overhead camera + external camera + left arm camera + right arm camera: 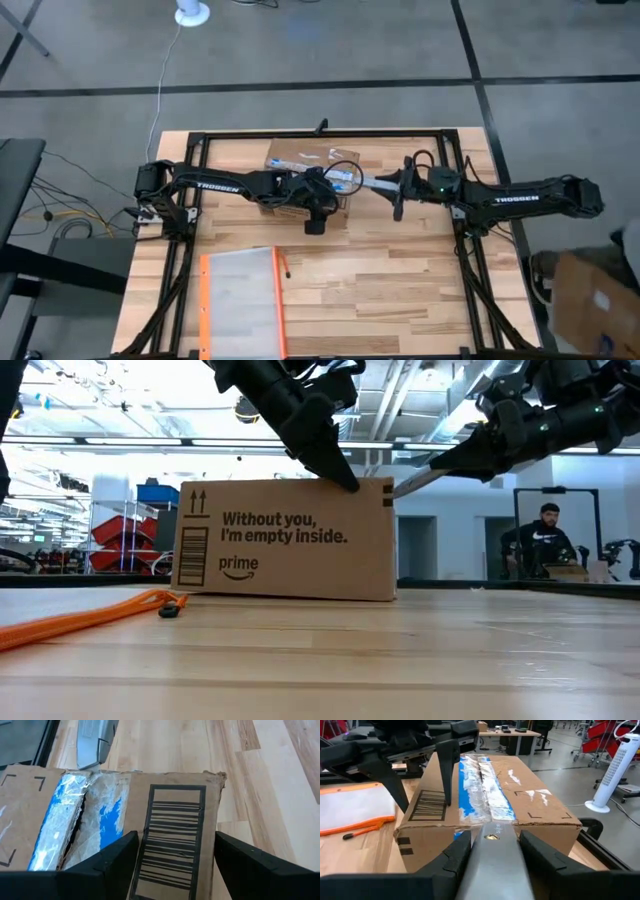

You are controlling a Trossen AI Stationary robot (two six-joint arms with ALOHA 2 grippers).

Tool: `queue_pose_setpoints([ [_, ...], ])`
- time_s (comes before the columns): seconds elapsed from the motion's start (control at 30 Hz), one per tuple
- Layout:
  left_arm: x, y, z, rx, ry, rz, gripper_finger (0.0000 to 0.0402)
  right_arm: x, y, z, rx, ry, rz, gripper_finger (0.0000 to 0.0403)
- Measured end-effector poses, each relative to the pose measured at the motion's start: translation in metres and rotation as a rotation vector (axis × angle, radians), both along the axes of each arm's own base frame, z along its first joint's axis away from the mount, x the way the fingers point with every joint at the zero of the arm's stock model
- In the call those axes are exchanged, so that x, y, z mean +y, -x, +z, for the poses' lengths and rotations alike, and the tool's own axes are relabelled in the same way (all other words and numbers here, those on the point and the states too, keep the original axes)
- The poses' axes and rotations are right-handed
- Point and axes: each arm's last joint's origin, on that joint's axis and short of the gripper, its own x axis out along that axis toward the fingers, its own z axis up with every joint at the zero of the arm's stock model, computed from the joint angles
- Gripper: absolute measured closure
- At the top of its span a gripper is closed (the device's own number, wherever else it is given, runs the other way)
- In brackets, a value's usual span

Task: Unpack boxes
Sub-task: Open the cardboard box with the silver cutter

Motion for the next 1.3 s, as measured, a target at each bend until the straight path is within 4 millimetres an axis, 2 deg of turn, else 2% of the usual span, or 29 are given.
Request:
queue_pose_setpoints([
  [0.33, 0.000, 0.000, 0.001, -0.009, 0.011, 0.007, 0.0165, 0.004, 0.000, 0.000, 0.009, 0.020, 0.000, 0.0285],
  [0.43, -0.006, 0.001, 0.005, -0.017, -0.005, 0.001, 0.0165, 0.003, 0.000, 0.001, 0.017, 0.046, -0.023, 0.0285],
  [0.57, -0.014, 0.006, 0.018, -0.058, -0.044, 0.022, 0.0165, 0.003, 0.001, 0.001, 0.026, 0.069, -0.005, 0.0285],
  [0.67, -0.010, 0.010, 0.033, -0.106, -0.103, 0.094, 0.0166, 0.006, 0.001, 0.001, 0.029, 0.048, 0.063, 0.0285],
  [0.9, -0.011, 0.011, 0.029, -0.073, -0.099, 0.071, 0.0166, 0.011, 0.000, 0.001, 0.024, 0.030, 0.093, 0.0285],
  [1.0, -0.019, 0.013, 0.033, -0.007, -0.081, 0.031, 0.0166, 0.011, 0.000, 0.001, 0.022, 0.022, 0.090, 0.0285],
  [1.13, -0.036, 0.015, 0.058, 0.022, -0.011, -0.046, 0.0166, 0.011, 0.000, 0.001, 0.023, 0.023, 0.089, 0.0285],
  [1.3, -0.055, 0.017, 0.050, 0.094, 0.024, -0.072, 0.0165, 0.010, 0.000, 0.001, 0.024, 0.023, 0.084, 0.0285],
])
